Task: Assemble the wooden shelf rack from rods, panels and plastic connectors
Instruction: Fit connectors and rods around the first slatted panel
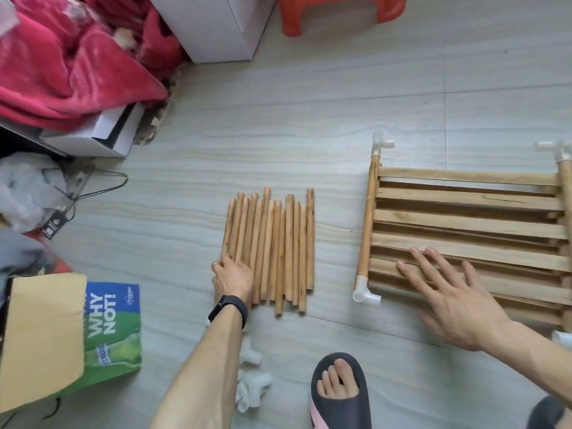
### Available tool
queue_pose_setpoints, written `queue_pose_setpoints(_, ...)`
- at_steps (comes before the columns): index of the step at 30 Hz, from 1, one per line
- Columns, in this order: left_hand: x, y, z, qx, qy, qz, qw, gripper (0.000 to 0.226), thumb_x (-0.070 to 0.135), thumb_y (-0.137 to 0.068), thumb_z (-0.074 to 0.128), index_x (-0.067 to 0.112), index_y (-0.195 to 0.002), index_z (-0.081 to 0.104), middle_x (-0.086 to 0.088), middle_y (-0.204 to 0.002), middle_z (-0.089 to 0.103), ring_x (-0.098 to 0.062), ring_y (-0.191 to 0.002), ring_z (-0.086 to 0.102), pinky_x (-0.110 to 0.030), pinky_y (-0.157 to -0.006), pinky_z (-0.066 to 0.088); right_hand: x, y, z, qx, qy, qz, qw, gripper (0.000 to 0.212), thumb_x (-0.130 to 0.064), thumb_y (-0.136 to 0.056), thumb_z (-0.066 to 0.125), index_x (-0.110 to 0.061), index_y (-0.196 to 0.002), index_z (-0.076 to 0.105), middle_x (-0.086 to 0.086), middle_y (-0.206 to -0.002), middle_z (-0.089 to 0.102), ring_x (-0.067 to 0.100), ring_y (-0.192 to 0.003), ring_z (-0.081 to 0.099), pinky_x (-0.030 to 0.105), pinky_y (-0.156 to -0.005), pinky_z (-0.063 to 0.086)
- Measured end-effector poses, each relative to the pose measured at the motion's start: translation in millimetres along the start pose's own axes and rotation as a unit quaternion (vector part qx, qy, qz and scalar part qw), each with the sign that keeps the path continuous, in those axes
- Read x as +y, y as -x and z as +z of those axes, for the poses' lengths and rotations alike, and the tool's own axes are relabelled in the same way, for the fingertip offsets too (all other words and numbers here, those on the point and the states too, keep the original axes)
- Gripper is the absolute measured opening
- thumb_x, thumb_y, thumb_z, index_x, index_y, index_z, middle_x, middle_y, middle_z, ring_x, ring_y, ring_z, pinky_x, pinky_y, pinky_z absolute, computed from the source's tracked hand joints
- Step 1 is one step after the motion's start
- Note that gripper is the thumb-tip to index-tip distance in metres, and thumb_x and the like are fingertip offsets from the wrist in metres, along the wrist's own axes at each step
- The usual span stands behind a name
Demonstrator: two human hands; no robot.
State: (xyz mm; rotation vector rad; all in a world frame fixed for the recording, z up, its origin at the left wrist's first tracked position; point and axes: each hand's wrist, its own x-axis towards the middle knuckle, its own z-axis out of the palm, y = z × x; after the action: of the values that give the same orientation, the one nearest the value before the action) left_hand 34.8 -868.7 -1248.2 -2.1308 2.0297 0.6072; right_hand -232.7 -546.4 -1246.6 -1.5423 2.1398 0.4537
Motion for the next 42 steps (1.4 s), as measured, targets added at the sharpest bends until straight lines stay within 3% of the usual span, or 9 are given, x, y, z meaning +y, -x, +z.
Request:
queue_pose_setpoints(4, -10, -19, -4, -0.012, -0.019, -0.058, 0.998, 0.046, 0.011, -0.097, 0.046, 0.003, -0.141, 0.038, -0.023, -0.145, 0.035, -0.046, -0.120, 0.052, -0.049, -0.096, 0.045, -1, 2, -5, 0.022, -0.023, -0.002, 0.999, 0.103, -0.064, -0.091, 0.048, -0.032, -0.156, -0.024, 0.003, -0.163, -0.033, 0.029, -0.150, -0.029, 0.065, -0.120, 0.013)
queue_pose_setpoints(16, -17, -31, -24, -0.016, -0.057, -0.039, 0.998, 0.036, 0.032, -0.103, 0.050, 0.005, -0.122, 0.066, -0.023, -0.128, 0.059, -0.042, -0.118, 0.055, -0.048, -0.096, 0.050, 1, 3, -15, -0.039, -0.037, -0.011, 0.999, 0.101, -0.066, -0.093, 0.037, -0.037, -0.141, -0.048, 0.000, -0.152, -0.053, 0.027, -0.144, -0.042, 0.060, -0.122, -0.004)
queue_pose_setpoints(20, 9, 6, -34, 0.098, -0.041, 0.116, 0.988, 0.032, 0.030, -0.105, 0.045, 0.007, -0.124, 0.057, -0.018, -0.125, 0.054, -0.036, -0.119, 0.049, -0.050, -0.088, 0.046, -13, 13, -18, 0.082, -0.165, 0.033, 0.982, 0.092, -0.069, -0.094, 0.040, -0.025, -0.163, -0.001, 0.005, -0.171, -0.006, 0.022, -0.157, -0.009, 0.044, -0.126, 0.003)
queue_pose_setpoints(23, 40, 52, -28, 0.119, -0.031, 0.356, 0.926, 0.027, 0.027, -0.102, 0.054, 0.008, -0.120, 0.061, -0.012, -0.112, 0.059, -0.027, -0.099, 0.056, -0.040, -0.069, 0.051, -34, 31, -27, 0.193, -0.434, 0.107, 0.874, 0.078, -0.074, -0.086, 0.052, -0.027, -0.148, 0.046, -0.005, -0.142, 0.055, 0.010, -0.134, 0.045, 0.025, -0.109, 0.037)
queue_pose_setpoints(25, 61, 90, -17, 0.117, -0.049, 0.495, 0.860, 0.023, 0.025, -0.097, 0.063, 0.008, -0.113, 0.066, -0.011, -0.104, 0.064, -0.025, -0.086, 0.058, -0.036, -0.060, 0.053, -46, 42, -38, 0.164, -0.643, 0.143, 0.734, 0.072, -0.074, -0.077, 0.064, -0.031, -0.134, 0.055, -0.009, -0.113, 0.070, 0.005, -0.099, 0.066, 0.019, -0.085, 0.050)
queue_pose_setpoints(30, 97, 176, 23, 0.118, -0.054, 0.706, 0.696, 0.015, 0.021, -0.095, 0.071, 0.013, -0.107, 0.073, -0.006, -0.100, 0.069, -0.026, -0.079, 0.062, -0.038, -0.057, 0.049, -43, 61, -48, 0.152, -0.848, 0.210, 0.462, 0.034, -0.047, -0.095, 0.064, -0.014, -0.102, 0.069, 0.008, -0.070, 0.065, 0.019, -0.051, 0.061, 0.024, -0.045, 0.049)
queue_pose_setpoints(32, 98, 191, 32, 0.088, -0.014, 0.696, 0.713, 0.024, 0.030, -0.096, 0.068, 0.017, -0.116, 0.070, -0.002, -0.108, 0.067, -0.023, -0.088, 0.061, -0.035, -0.065, 0.049, -30, 70, -45, 0.197, -0.851, 0.262, 0.411, 0.030, -0.032, -0.101, 0.060, -0.009, -0.084, 0.068, 0.007, -0.058, 0.059, 0.017, -0.043, 0.054, 0.021, -0.039, 0.044)
queue_pose_setpoints(37, 87, 184, 42, -0.091, 0.113, 0.377, 0.915, 0.061, 0.052, -0.095, 0.060, 0.020, -0.144, 0.044, -0.003, -0.140, 0.047, -0.017, -0.127, 0.046, -0.024, -0.101, 0.037, -5, 83, -33, 0.263, -0.825, 0.361, 0.345, 0.025, -0.023, -0.093, 0.058, -0.012, -0.071, 0.062, 0.001, -0.051, 0.052, 0.014, -0.042, 0.045, 0.021, -0.038, 0.035)
queue_pose_setpoints(42, 84, 175, 54, -0.182, 0.142, 0.256, 0.939, 0.050, 0.042, -0.098, 0.061, 0.019, -0.141, 0.056, 0.000, -0.139, 0.062, -0.017, -0.127, 0.058, -0.021, -0.097, 0.041, -13, 79, -13, 0.229, -0.829, 0.381, 0.339, 0.026, -0.024, -0.088, 0.058, -0.012, -0.066, 0.064, 0.002, -0.050, 0.051, 0.013, -0.040, 0.042, 0.021, -0.037, 0.033)
